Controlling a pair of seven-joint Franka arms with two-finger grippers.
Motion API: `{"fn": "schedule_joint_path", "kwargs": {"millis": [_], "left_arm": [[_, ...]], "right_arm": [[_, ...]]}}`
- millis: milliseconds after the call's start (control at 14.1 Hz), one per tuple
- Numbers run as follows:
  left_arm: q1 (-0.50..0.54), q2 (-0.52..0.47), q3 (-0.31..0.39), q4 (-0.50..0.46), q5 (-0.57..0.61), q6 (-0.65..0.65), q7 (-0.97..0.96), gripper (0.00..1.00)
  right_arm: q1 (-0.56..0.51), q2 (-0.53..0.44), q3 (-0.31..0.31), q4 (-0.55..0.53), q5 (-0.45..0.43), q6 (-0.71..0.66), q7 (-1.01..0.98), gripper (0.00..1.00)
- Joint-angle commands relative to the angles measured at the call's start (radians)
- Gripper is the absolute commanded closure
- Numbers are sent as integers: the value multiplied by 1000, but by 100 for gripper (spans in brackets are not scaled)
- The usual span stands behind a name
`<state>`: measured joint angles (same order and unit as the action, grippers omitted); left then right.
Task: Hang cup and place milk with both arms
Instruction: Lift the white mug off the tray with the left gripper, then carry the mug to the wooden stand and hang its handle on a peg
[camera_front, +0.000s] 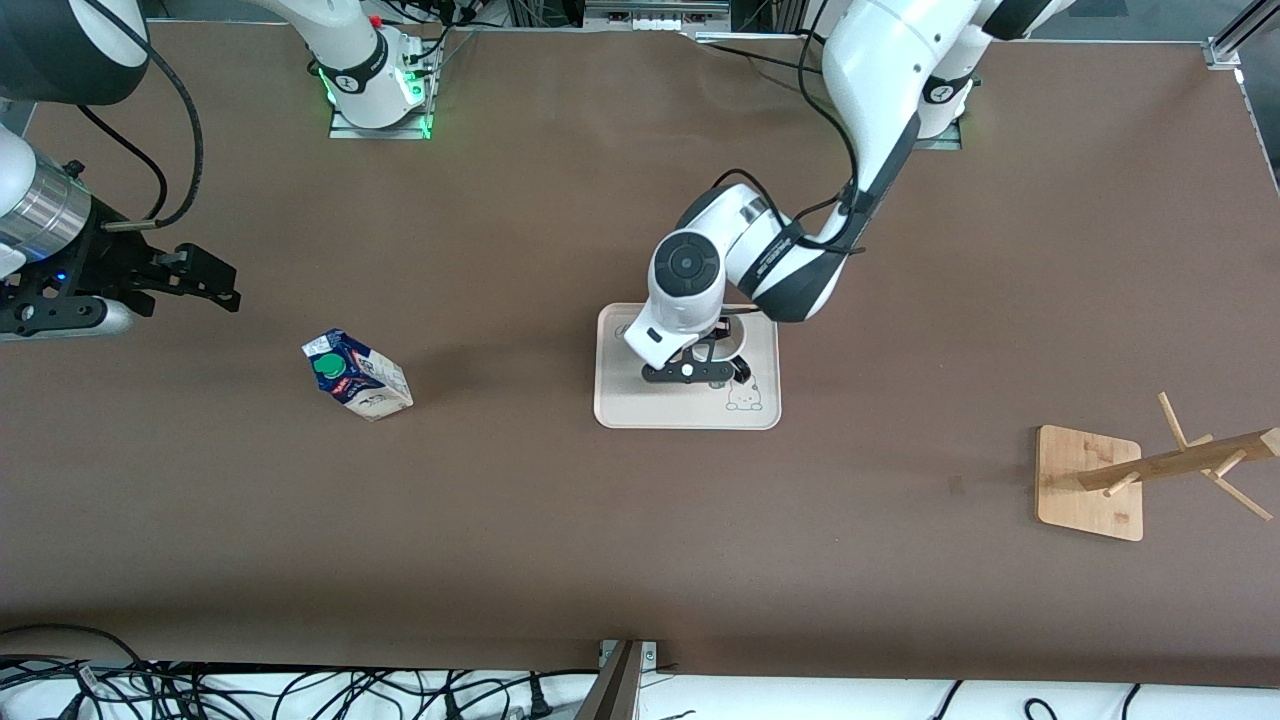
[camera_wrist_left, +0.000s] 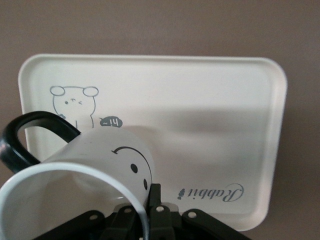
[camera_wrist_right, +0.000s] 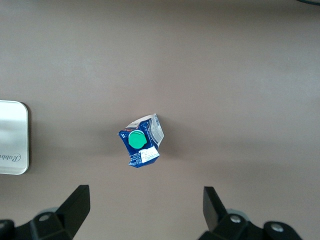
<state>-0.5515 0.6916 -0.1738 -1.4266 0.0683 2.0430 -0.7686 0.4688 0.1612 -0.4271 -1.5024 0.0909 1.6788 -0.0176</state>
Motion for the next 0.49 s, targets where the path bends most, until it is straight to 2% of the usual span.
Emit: {"fn": "schedule_joint_path", "kwargs": {"millis": [0,141,424], "left_arm": [[30,-153,5,-17,31,-56,-5,100],[96,-233,5,6,33,-96,30,100],[318,-339,-9,31,13,-119,432,100]], "right_arm": [[5,-2,-7,14,-11,-14,-4,0],[5,-2,-7,14,-11,-14,-4,0],[5,-2,-7,16,-10,-14,-4,0]]}}
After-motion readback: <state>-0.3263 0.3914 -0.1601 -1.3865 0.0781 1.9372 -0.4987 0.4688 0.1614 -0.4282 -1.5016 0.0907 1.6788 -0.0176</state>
